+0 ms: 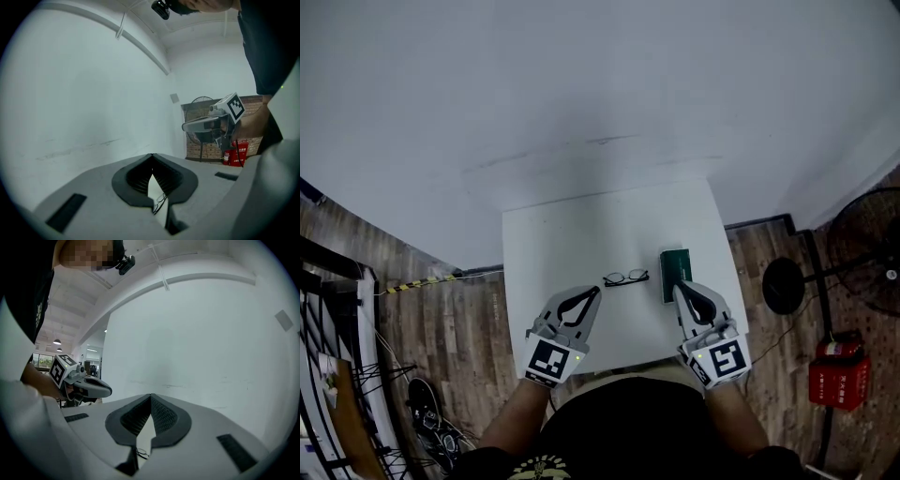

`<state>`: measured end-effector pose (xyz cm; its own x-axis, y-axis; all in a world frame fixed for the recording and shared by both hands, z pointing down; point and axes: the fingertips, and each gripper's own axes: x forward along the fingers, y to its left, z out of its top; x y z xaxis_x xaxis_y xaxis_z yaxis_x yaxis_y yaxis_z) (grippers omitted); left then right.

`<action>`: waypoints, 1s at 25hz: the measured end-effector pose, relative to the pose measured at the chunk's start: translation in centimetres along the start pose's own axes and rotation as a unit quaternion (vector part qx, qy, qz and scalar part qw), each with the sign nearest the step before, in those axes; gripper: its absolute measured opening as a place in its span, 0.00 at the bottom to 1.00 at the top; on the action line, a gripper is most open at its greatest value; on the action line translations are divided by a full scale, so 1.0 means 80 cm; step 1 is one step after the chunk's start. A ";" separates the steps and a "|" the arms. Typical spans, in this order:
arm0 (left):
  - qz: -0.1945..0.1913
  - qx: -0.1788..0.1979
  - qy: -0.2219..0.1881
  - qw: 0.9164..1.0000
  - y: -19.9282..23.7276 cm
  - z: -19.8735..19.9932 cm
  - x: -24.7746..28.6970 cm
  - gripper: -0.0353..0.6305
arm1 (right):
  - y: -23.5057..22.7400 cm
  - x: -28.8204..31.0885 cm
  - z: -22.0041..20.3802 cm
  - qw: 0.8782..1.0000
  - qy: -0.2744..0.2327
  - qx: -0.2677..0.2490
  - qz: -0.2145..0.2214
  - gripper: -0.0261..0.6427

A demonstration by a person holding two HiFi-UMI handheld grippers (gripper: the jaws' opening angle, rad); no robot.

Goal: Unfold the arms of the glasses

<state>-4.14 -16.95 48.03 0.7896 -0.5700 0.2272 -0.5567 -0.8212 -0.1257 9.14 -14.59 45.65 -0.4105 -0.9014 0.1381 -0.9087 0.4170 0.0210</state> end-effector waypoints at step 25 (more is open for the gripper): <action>-0.081 0.047 0.251 0.963 -0.026 -0.202 0.184 0.06 | -0.120 0.075 -0.063 0.997 0.063 0.030 0.020 0.04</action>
<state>4.48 -23.21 67.24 0.6271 -0.3680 0.6865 -0.3916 -0.9108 -0.1305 15.81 -23.44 51.25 -0.4371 -0.8607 0.2610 -0.8962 0.4412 -0.0459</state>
